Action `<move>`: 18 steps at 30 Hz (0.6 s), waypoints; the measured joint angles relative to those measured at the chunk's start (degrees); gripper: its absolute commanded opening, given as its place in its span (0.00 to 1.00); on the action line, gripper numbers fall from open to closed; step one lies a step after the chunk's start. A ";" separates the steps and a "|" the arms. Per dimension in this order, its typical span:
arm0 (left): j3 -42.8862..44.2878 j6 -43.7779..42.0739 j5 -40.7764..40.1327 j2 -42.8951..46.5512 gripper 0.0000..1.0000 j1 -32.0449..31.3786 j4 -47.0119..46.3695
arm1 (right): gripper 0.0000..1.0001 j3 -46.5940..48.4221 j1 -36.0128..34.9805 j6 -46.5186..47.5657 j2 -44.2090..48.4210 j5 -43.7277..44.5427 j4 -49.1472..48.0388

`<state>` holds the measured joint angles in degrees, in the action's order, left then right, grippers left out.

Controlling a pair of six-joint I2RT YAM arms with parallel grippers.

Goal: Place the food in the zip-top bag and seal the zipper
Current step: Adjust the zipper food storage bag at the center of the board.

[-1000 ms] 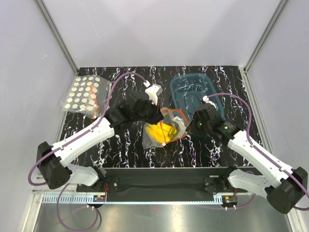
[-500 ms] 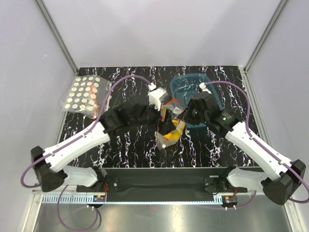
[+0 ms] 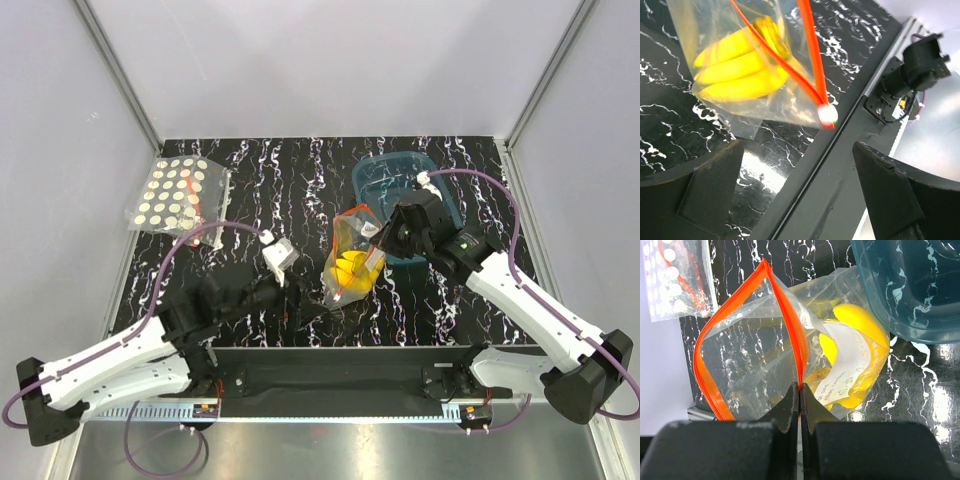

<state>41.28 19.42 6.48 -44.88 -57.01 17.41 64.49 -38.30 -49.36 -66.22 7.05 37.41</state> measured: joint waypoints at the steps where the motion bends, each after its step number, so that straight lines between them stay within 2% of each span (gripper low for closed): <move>1: -1.97 -0.13 -0.59 2.14 0.95 -0.74 -1.05 | 0.00 0.00 0.00 -0.13 -0.02 0.00 0.00; 4: -6.05 -1.40 -2.80 6.05 0.91 -3.54 -5.64 | 0.00 0.00 0.00 -0.44 -0.17 0.02 0.00; 8: -9.97 -4.96 -6.93 6.40 0.85 -7.72 -14.19 | 0.00 0.00 0.00 -1.57 -0.37 0.52 0.20; 14: -15.82 -13.49 -14.05 1.03 0.82 -15.54 -24.72 | 0.00 0.00 -0.02 -4.46 -0.37 1.46 0.13; 18: -15.93 -17.05 -19.47 -3.52 0.75 -17.22 -29.49 | 0.00 0.00 -0.02 -5.14 -0.39 1.46 0.13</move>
<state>25.34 2.37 -12.99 -48.40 -74.24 -12.08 64.49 -38.33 -54.50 -66.61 8.51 37.54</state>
